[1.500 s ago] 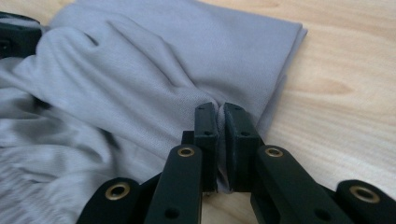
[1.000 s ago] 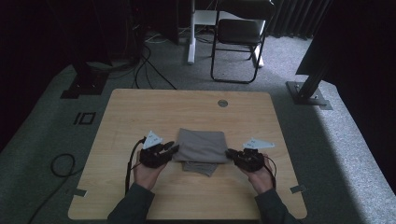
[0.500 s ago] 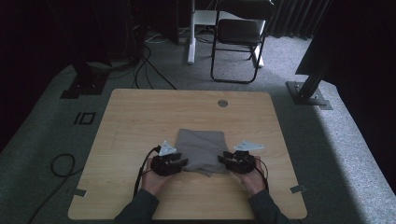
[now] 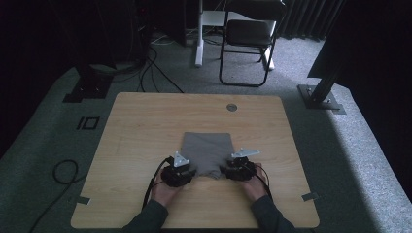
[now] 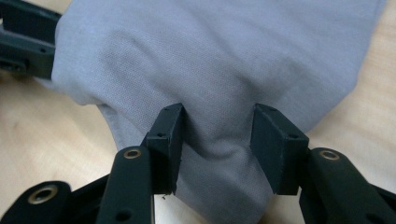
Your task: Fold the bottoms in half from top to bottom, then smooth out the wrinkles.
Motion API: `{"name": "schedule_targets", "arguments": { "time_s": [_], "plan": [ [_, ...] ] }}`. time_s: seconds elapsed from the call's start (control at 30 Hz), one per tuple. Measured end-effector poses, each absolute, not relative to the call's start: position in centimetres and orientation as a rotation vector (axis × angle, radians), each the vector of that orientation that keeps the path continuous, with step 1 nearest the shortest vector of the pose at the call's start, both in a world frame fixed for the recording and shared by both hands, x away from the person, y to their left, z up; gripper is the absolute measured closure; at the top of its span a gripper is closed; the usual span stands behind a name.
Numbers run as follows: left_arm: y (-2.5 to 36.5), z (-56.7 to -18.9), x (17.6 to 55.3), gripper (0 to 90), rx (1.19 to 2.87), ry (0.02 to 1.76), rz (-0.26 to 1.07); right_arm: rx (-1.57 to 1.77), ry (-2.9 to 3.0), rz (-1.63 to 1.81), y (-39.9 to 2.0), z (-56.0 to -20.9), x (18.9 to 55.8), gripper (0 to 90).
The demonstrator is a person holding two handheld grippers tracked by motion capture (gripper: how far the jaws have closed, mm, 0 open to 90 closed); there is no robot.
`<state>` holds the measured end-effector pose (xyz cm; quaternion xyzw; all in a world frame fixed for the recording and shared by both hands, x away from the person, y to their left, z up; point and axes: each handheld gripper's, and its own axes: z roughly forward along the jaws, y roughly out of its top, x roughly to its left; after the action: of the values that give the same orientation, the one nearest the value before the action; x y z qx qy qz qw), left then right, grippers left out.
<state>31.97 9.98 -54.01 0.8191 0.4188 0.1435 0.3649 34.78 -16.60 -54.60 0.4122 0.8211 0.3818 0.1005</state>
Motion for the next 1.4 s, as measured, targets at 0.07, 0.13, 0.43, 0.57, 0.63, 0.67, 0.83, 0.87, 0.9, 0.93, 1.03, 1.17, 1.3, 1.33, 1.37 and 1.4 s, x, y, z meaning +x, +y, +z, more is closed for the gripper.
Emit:
{"name": "schedule_targets", "arguments": {
  "time_s": [0.07,0.13,0.43,0.57,0.63,0.67,0.83,0.87,0.9,0.93,1.03,1.17,1.3,1.33,1.37,1.4],
  "plan": [
    [10.2,-54.0,32.7,62.4,2.098,1.105,0.399,1.222,2.412,1.139,-16.2,-54.7,35.8,52.6],
    [10.6,-54.1,33.6,62.5,2.085,1.133,0.412,1.233,2.398,1.152,-15.7,-54.8,36.8,52.3],
    [11.9,-54.2,36.1,61.4,2.043,1.206,0.463,1.214,2.387,1.130,-13.5,-54.7,39.5,51.1],
    [12.2,-54.3,36.4,60.6,2.034,1.210,0.449,1.220,2.400,1.124,-13.4,-54.8,39.8,49.4],
    [12.3,-54.3,36.1,60.6,2.041,1.204,0.451,1.204,2.408,1.113,-13.6,-54.8,39.7,48.4],
    [12.4,-54.3,36.0,60.5,2.040,1.205,0.439,1.196,2.415,1.104,-13.7,-54.8,39.5,47.5],
    [13.3,-52.7,34.9,59.4,1.967,1.146,0.421,1.192,2.437,1.083,-14.7,-54.3,39.2,45.1],
    [13.4,-52.3,34.8,58.9,1.956,1.132,0.426,1.198,2.426,1.099,-14.9,-54.0,39.2,45.0],
    [13.4,-51.9,34.9,58.2,1.946,1.114,0.427,1.207,2.409,1.114,-15.1,-53.8,39.2,45.0],
    [13.4,-51.9,34.9,58.1,1.946,1.114,0.427,1.207,2.409,1.114,-15.1,-53.8,39.2,45.0],
    [13.1,-50.7,35.5,57.3,1.933,1.099,0.458,1.206,2.355,1.160,-15.4,-52.7,39.3,44.9],
    [13.7,-50.2,35.5,56.3,1.910,1.107,0.484,1.203,2.336,1.182,-15.7,-52.2,39.1,44.5],
    [15.1,-50.5,35.2,55.7,1.870,1.145,0.492,1.215,2.322,1.181,-16.7,-52.3,38.9,43.8],
    [15.5,-50.7,35.1,55.7,1.871,1.153,0.497,1.220,2.318,1.184,-16.9,-52.3,38.9,43.7],
    [15.8,-50.9,35.0,55.7,1.866,1.164,0.503,1.220,2.315,1.180,-17.1,-52.4,38.9,43.7],
    [16.2,-51.1,34.9,55.7,1.864,1.171,0.508,1.222,2.313,1.178,-17.3,-52.4,38.8,43.6]
  ]
}}
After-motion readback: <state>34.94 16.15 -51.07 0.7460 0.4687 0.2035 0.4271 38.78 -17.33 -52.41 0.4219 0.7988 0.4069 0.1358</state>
